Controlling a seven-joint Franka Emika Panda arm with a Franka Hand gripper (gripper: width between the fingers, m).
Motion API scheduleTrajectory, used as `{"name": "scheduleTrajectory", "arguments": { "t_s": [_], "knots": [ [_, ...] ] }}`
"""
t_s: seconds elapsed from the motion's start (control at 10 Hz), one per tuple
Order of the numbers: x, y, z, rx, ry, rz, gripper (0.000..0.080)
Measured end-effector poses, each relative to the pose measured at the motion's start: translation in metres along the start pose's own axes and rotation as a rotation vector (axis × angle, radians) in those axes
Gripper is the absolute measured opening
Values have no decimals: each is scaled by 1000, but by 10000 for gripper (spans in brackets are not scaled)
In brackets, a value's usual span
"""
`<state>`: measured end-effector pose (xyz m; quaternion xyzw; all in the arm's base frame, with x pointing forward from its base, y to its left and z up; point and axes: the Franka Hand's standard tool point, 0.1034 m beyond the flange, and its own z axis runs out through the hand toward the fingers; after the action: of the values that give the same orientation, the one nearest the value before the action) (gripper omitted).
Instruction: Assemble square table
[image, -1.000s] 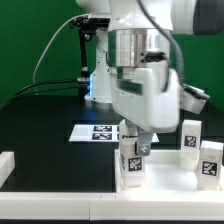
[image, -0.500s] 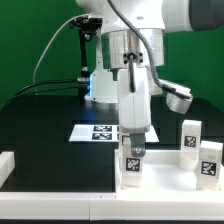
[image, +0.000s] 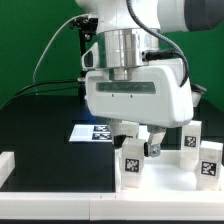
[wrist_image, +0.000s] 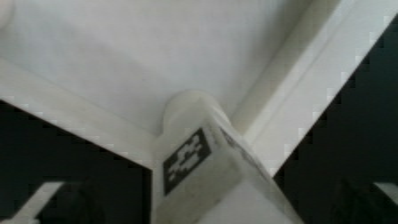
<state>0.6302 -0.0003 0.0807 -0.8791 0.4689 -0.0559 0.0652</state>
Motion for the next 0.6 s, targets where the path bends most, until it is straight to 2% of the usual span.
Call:
{"name": "scheduleTrajectory", "arguments": {
  "t_s": [0.1, 0.2, 0.3, 0.4, 0.5, 0.6],
  "knots": [
    [1, 1, 0, -6, 4, -99, 648],
    [5, -2, -1, -24, 27, -381, 649],
    [2, -5, 1, -44, 19, -574, 649],
    [2, -5, 1, -41, 19, -537, 649],
    [2, -4, 1, -42, 19, -497, 532],
    [2, -4, 2, -43, 20, -497, 532]
  ]
}}
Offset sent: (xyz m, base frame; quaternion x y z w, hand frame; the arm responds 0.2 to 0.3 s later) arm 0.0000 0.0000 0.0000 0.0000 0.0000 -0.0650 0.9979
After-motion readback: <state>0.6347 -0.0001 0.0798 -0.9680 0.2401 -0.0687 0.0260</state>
